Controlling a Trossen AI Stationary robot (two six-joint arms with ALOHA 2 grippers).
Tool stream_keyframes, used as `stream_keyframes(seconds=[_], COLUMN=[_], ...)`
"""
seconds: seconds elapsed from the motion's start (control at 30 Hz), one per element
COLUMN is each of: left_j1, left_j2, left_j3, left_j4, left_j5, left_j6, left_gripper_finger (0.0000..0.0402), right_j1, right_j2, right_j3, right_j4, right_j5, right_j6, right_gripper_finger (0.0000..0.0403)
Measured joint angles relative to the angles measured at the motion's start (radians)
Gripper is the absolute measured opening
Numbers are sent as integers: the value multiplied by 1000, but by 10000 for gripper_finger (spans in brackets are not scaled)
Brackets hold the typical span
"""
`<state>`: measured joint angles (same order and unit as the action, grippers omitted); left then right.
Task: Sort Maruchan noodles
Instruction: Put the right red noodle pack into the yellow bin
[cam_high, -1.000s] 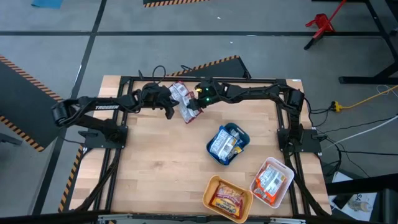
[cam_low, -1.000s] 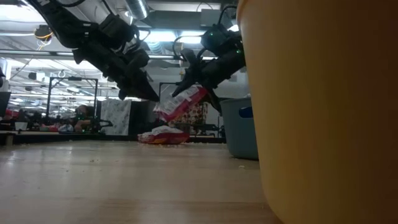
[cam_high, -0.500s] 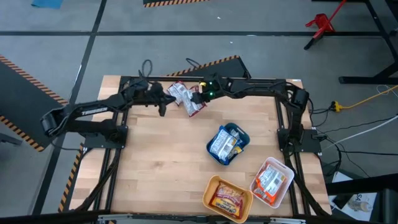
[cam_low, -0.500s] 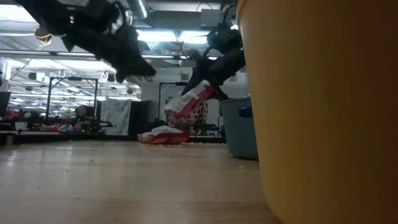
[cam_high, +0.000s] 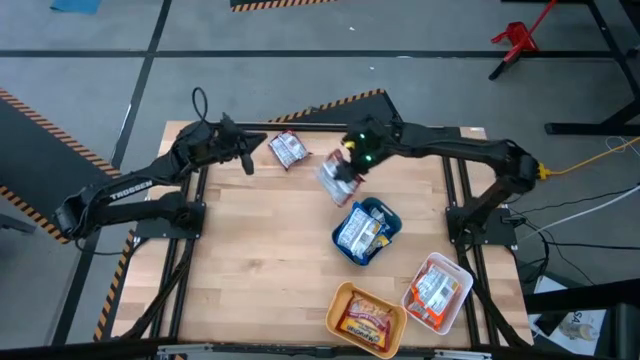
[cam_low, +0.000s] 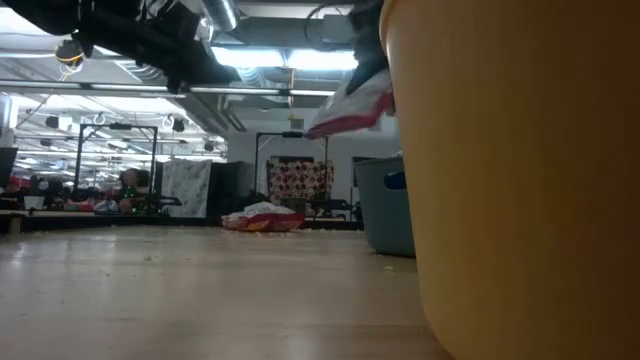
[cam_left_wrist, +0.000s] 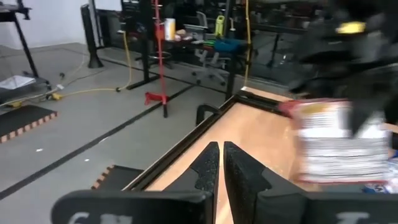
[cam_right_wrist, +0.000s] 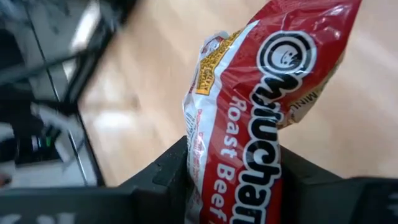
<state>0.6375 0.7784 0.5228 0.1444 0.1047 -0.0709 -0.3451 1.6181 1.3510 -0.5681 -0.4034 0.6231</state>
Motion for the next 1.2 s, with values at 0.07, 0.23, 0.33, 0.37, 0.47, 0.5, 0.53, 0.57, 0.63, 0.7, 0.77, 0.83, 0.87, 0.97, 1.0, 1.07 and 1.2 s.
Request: stream_keyframes(seconds=[0.07, 0.23, 0.33, 0.37, 0.47, 0.5, 0.53, 0.57, 0.63, 0.7, 0.77, 0.83, 0.87, 0.97, 1.0, 1.07, 1.2], left_j1=[7, 21, 22, 22, 22, 22, 22, 22, 22, 22, 22, 22, 22, 22, 22, 22, 22], left_j2=[-1, 0, 1, 1, 1, 1, 1, 1, 1, 1, 1, 1, 1, 1, 1, 1, 1], left_j3=[0, 0, 0, 0, 0, 0, 0, 0, 0, 0, 0, 0, 0, 0, 0, 0, 0], left_j4=[-4, -3, -2, -2, -2, -2, -2, -2, -2, -2, -2, -2, -2, -2, -2, -3, -3], left_j5=[-13, -13, -12, -12, -15, -17, -17, -17, -17, -17, -17, -17, -17, -12, -12, -12, -14], left_j6=[1, 1, 1, 1, 3, 3, 3, 3, 4, 4, 4, 4, 4, 4, 4, 4, 4], left_gripper_finger=[16, 15, 15, 15, 15, 15, 15, 15, 15, 15, 15, 15, 15, 15, 15, 15, 15], right_j1=[43, 219, 346, 389, 507, 542, 574, 604, 666, 724, 772, 807, 822, 848, 854, 863, 865], right_j2=[-41, -114, -129, -131, -131, -131, -131, -131, -131, -131, -127, -110, -101, -62, -48, -19, 30], right_j3=[0, 0, 0, 0, 0, 0, 0, 0, 0, 0, -1, -3, -4, -4, -4, -5, -5], right_j4=[-82, -178, -192, -188, -180, -174, -165, -160, -162, -162, -155, -130, -125, -75, -56, -13, 20], right_j5=[1, -6, -15, -20, -27, -26, -26, -22, 13, 62, 97, 107, 107, 104, 96, 84, 65], right_j6=[0, 30, 93, 120, 220, 257, 292, 322, 376, 409, 429, 446, 451, 479, 479, 476, 472], right_gripper_finger=[140, 137, 128, 126, 124, 125, 126, 128, 130, 131, 131, 131, 132, 132, 132, 132, 132])
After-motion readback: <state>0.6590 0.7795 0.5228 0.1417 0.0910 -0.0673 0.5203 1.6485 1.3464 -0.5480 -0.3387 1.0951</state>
